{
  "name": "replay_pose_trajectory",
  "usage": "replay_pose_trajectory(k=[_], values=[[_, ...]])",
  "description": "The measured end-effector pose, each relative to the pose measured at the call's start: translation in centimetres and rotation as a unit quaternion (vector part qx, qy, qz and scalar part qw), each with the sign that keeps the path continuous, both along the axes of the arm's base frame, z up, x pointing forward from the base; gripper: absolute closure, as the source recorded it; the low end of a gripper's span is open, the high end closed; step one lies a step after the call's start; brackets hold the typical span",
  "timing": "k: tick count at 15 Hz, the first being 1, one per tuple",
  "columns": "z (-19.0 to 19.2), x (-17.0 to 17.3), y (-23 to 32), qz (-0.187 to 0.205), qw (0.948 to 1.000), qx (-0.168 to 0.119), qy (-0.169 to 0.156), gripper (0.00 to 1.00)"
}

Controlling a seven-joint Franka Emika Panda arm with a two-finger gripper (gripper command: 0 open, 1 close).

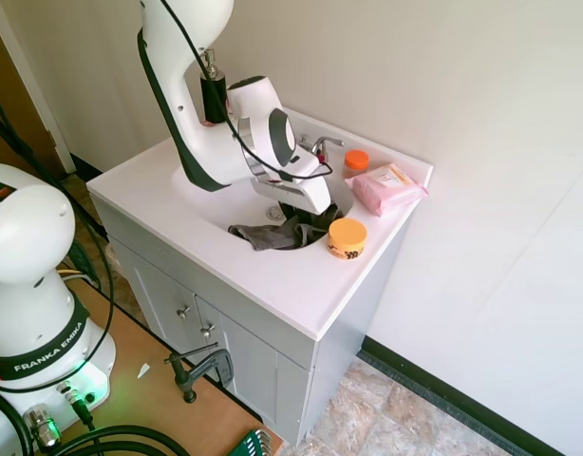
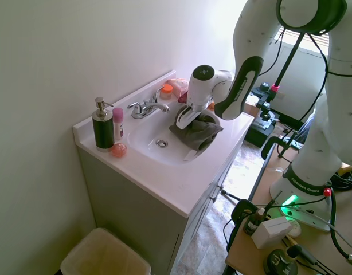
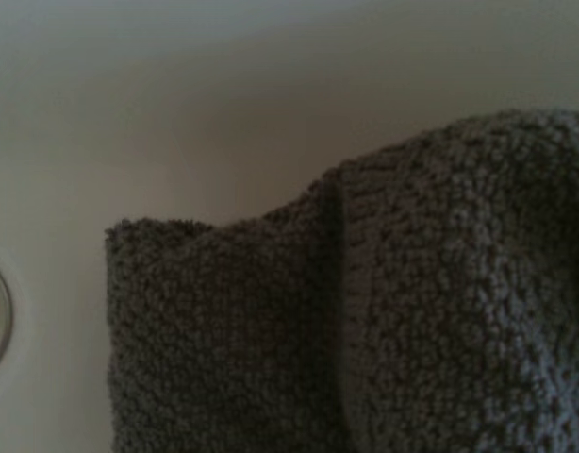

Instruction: Clean the sink

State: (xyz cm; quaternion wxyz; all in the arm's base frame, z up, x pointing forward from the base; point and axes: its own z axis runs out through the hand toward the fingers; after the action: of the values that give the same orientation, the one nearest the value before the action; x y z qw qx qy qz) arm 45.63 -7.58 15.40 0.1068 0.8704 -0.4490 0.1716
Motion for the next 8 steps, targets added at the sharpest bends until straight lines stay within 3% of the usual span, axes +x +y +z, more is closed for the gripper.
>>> replay_pose_trajectory(k=[8], values=[[-1.5, -0.7, 2.8, 0.023, 0.9981, -0.01, -0.056, 1.0]])
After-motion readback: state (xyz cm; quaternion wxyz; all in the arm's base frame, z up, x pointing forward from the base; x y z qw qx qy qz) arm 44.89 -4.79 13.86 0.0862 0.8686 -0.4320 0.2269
